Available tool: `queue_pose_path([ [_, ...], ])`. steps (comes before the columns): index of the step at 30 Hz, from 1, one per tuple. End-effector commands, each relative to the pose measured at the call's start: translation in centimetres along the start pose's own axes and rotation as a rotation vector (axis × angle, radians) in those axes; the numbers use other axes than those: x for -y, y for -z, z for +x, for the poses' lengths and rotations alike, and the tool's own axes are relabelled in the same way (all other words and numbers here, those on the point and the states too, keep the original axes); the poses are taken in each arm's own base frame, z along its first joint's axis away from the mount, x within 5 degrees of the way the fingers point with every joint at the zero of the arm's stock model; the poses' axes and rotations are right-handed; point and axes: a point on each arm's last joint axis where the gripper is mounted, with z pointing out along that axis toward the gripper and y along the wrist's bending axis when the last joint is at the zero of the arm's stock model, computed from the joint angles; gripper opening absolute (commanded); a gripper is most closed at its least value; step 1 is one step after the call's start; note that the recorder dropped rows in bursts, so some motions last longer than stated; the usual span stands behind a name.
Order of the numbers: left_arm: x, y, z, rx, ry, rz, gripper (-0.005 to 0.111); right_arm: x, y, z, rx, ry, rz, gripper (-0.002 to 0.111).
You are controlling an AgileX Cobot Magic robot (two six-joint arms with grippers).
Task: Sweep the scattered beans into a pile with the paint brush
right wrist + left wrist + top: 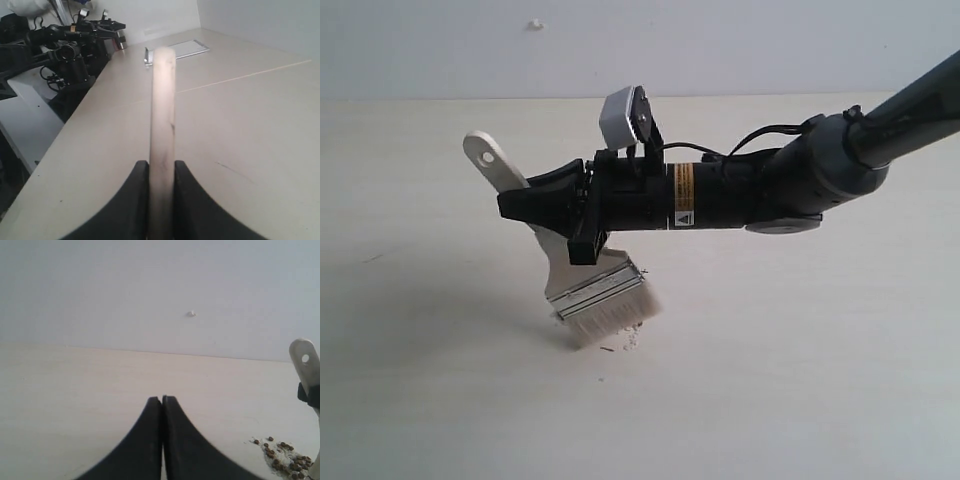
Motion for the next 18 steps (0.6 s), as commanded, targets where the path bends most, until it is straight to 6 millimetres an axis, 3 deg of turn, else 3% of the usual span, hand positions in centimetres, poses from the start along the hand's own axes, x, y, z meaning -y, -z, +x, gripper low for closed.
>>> queue_pose_path([
  [1, 0.0, 0.0, 0.1, 0.002, -0.002, 0.006, 0.000, -1.3, 0.4, -2.6, -0.007, 0.024, -0.064, 0.000],
  [5, 0.0, 0.0, 0.1, 0.002, -0.002, 0.006, 0.000, -2.4, 0.7, -3.4, -0.075, 0.005, -0.130, 0.000],
  [11, 0.0, 0.0, 0.1, 0.002, -0.002, 0.006, 0.000, -3.1, 1.1, -1.7, -0.219, 0.003, -0.219, 0.000],
  [18, 0.0, 0.0, 0.1, 0.002, -0.002, 0.006, 0.000, -2.8, 1.0, -0.3, -0.250, 0.023, -0.239, 0.000],
])
